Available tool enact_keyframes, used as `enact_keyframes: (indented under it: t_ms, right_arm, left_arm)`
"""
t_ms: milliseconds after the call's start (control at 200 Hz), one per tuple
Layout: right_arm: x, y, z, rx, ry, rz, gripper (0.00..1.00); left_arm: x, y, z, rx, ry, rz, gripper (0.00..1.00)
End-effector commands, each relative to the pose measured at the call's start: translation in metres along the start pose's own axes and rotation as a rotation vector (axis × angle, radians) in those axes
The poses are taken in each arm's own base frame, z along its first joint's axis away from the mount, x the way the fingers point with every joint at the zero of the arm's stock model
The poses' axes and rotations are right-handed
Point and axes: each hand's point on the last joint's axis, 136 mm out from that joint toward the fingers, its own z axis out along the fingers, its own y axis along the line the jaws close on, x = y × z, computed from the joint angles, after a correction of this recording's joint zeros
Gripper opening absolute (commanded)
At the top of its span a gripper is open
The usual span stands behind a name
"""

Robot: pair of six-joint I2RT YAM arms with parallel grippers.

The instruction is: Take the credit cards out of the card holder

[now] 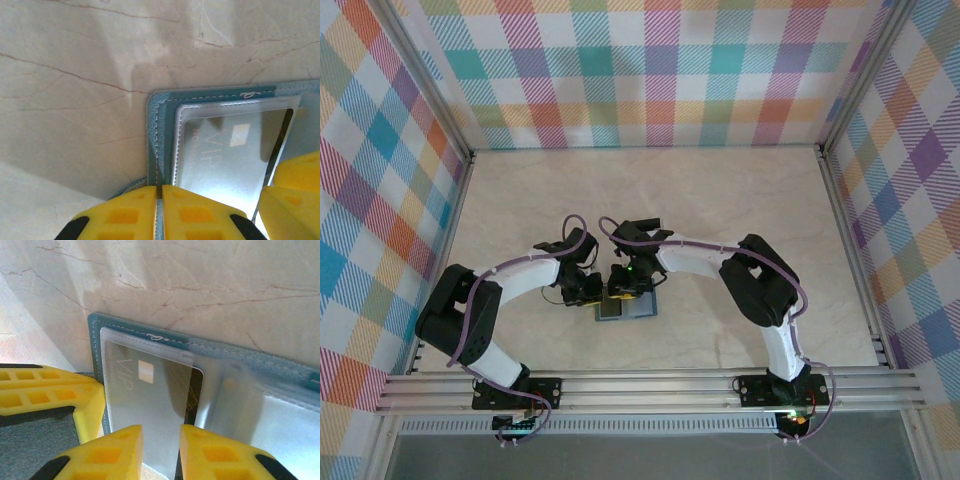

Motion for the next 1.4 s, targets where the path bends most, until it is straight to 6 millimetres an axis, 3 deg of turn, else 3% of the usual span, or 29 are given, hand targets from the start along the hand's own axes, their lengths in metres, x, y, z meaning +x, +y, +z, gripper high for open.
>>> enact_keyframes:
  t_ms: [0,250,480,650,1000,1395]
  right_arm:
    - [0.002,-0.006,0.002,0.008,0.014,0.017,0.27]
    - [0.003,-0.011,0.011,0.017,0.032,0.025,0.27]
    - [0.003,-0.008,0.010,0.007,0.034,0.018,0.22]
    - [0.003,-0.003,0.011,-0.022,0.038,0.017,0.25]
    - [0.004,-0.032,0.003,0.152,0.022,0.019,0.29]
    - [-0.002,-0.007,-0.014,0.056,-0.023,-0.014,0.34]
  left_arm:
    - [0.009,0.008,0.009,-0.031,0.032,0.006,0.12]
    - [0.009,0.008,0.009,-0.031,0.033,0.009,0.12]
    - [0.009,0.007,0.009,-0.027,0.032,0.006,0.12]
    - [0.009,0.007,0.010,-0.023,0.035,0.004,0.12]
    - [0.009,0.009,0.010,-0.034,0.037,0.006,0.13]
    - [0.006,0.002,0.000,-0.017,0.019,0.013,0.13]
